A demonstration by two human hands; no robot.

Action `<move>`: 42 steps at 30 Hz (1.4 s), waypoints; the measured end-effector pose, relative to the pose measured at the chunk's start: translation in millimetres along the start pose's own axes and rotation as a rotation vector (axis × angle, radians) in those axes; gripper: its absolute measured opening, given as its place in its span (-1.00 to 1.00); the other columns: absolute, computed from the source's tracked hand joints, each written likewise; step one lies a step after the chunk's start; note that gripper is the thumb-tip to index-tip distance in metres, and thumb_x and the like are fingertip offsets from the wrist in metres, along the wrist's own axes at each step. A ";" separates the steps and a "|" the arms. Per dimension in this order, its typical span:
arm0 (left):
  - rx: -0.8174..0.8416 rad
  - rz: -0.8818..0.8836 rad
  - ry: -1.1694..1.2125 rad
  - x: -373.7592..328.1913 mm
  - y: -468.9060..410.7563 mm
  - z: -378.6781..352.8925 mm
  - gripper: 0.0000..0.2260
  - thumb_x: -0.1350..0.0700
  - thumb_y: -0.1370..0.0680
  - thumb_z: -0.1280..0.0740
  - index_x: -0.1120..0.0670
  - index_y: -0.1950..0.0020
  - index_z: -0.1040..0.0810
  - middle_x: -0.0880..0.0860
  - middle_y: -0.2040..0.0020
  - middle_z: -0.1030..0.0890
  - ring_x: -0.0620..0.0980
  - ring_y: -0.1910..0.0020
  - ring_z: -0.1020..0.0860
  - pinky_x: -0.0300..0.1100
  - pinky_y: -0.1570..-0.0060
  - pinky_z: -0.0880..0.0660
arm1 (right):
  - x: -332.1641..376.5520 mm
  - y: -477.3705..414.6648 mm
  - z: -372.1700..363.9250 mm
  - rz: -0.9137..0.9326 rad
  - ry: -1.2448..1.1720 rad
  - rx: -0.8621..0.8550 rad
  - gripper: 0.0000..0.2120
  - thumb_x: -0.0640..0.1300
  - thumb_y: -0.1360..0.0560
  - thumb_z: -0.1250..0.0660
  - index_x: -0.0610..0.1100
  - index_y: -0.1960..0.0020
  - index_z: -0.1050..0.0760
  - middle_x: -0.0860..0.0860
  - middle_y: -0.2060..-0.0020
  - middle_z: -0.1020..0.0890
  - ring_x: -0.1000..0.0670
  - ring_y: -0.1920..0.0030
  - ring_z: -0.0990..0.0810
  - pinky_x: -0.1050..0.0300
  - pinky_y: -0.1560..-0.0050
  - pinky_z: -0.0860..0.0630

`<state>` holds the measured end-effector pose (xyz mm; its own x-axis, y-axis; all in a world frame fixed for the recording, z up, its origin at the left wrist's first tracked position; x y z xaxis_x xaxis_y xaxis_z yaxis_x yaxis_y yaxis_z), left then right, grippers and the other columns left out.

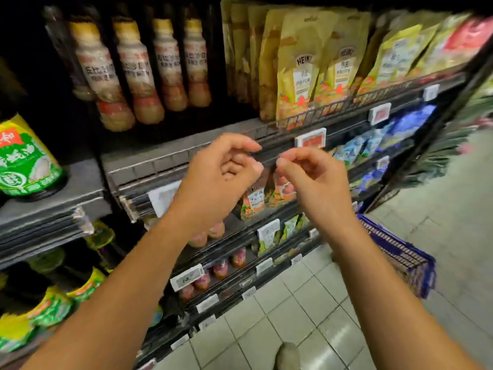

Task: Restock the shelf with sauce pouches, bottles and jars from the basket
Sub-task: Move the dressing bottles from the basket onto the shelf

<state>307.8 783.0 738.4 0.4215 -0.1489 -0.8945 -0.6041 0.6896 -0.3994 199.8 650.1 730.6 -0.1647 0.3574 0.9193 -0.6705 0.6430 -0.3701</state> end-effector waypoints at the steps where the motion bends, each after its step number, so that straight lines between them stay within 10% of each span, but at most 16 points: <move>1: 0.040 0.035 0.024 10.4 3.0 -15.8 -0.80 0.12 -0.48 -0.39 -0.20 0.01 -0.58 -0.01 0.16 -0.64 0.07 0.13 -0.63 -0.18 0.26 -0.60 | -10.1 9.7 12.5 -0.032 0.003 -0.028 -0.97 -0.29 -0.52 -0.42 -0.19 0.09 -0.61 0.01 0.35 -0.65 0.11 0.33 -0.60 0.22 0.28 -0.56; 4: 0.159 0.115 0.048 45.5 10.6 -61.4 -0.83 0.04 -0.47 -0.40 -0.22 0.01 -0.58 -0.09 0.17 -0.65 -0.07 0.16 -0.65 -0.31 0.25 -0.56 | -45.6 39.4 51.6 -0.154 0.015 -0.122 -0.89 -0.30 -0.52 -0.43 -0.12 0.13 -0.60 0.04 0.37 -0.63 0.10 0.36 -0.58 0.22 0.31 -0.54; 9: 0.340 0.252 0.089 98.8 19.1 -141.7 -0.83 -0.06 -0.42 -0.42 -0.32 0.07 -0.58 -0.14 0.22 -0.65 0.03 0.11 -0.68 0.06 -0.06 -0.62 | -105.7 90.5 118.8 -0.334 0.020 -0.281 -0.87 -0.32 -0.51 -0.42 -0.12 0.13 -0.59 -0.08 0.34 -0.61 0.04 0.35 -0.57 0.22 0.34 -0.52; 25: 0.723 0.545 0.108 175.8 22.1 -423.5 -0.79 0.09 -0.36 -0.41 -0.03 0.02 -0.56 -0.03 0.31 -0.64 0.09 0.19 -0.60 0.17 0.02 -0.58 | -221.2 193.7 335.2 -0.734 0.025 -0.728 -0.97 -0.24 -0.53 -0.40 -0.13 0.05 -0.60 -0.05 0.27 -0.66 0.11 0.33 -0.62 0.29 0.32 -0.55; 42: 0.899 0.654 0.008 227.6 -30.5 -572.1 -0.84 0.18 -0.54 -0.42 -0.01 -0.09 -0.57 0.04 0.17 -0.69 0.10 0.07 -0.66 0.02 -0.02 -0.62 | -312.3 163.8 462.4 -0.875 0.009 -0.798 -0.93 -0.21 -0.55 -0.36 -0.08 0.05 -0.61 0.07 0.27 -0.70 0.11 0.32 -0.64 0.25 0.30 -0.57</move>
<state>35.3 322.7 432.2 0.1946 0.4290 -0.8821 0.0028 0.8991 0.4378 -193.1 330.5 444.7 0.1334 -0.4113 0.9017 0.0890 0.9111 0.4024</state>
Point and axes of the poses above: each hand's wrist, its own y-axis away from the middle knuckle, its own z-axis out of the back of the hand, x = y × z, the point moved 7 cm from there along -y, towards the middle knuckle
